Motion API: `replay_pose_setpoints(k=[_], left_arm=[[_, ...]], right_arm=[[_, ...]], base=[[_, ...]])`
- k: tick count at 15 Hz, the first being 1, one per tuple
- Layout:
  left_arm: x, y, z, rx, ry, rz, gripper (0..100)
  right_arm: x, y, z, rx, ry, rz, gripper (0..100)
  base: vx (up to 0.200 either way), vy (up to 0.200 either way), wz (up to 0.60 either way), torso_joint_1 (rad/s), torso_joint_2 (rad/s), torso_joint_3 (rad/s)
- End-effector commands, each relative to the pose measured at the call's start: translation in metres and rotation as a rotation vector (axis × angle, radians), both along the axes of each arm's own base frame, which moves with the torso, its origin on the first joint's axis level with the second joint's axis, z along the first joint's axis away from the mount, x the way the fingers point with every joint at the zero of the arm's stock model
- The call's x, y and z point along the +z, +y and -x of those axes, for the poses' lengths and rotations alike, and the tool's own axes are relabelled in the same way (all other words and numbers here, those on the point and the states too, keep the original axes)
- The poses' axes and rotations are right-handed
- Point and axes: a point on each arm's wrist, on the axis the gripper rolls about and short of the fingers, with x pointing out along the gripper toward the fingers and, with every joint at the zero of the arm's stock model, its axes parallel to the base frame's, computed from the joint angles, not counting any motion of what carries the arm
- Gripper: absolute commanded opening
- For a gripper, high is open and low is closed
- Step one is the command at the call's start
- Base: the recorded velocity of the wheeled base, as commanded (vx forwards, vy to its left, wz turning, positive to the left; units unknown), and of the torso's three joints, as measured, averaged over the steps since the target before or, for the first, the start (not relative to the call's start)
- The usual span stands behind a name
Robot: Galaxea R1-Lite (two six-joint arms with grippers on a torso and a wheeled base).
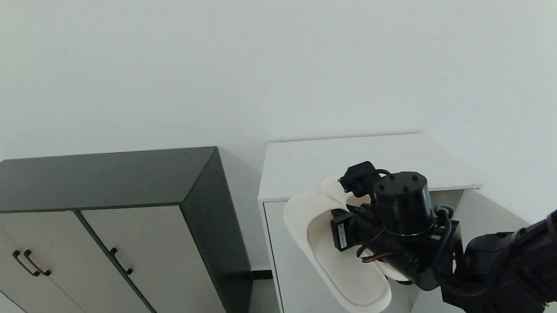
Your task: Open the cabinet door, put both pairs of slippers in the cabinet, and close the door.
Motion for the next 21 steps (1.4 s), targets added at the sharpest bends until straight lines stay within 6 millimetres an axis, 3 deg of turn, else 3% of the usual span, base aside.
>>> replay_pose_setpoints(k=[1, 4, 21], left_arm=[[0.0, 0.0, -0.0001, 0.0, 0.001, 0.001, 0], [0.0, 0.0, -0.0001, 0.0, 0.001, 0.001, 0], [-0.0001, 0.0, 0.0, -0.002, 0.002, 0.001, 0]], right_arm=[[-0.0002, 0.0005, -0.0003, -0.002, -0.004, -0.002, 0], [-0.0002, 0.0003, -0.0004, -0.01, -0.006, 0.0, 0], [-0.0087, -0.0018, 0.0015, -0.011, 0.001, 0.01, 0]], base=[[0.0, 0.0, 0.0, 0.0, 0.0, 0.0], [0.0, 0.0, 0.0, 0.0, 0.0, 0.0], [0.0, -0.188, 0.0, 0.003, 0.0, 0.002]])
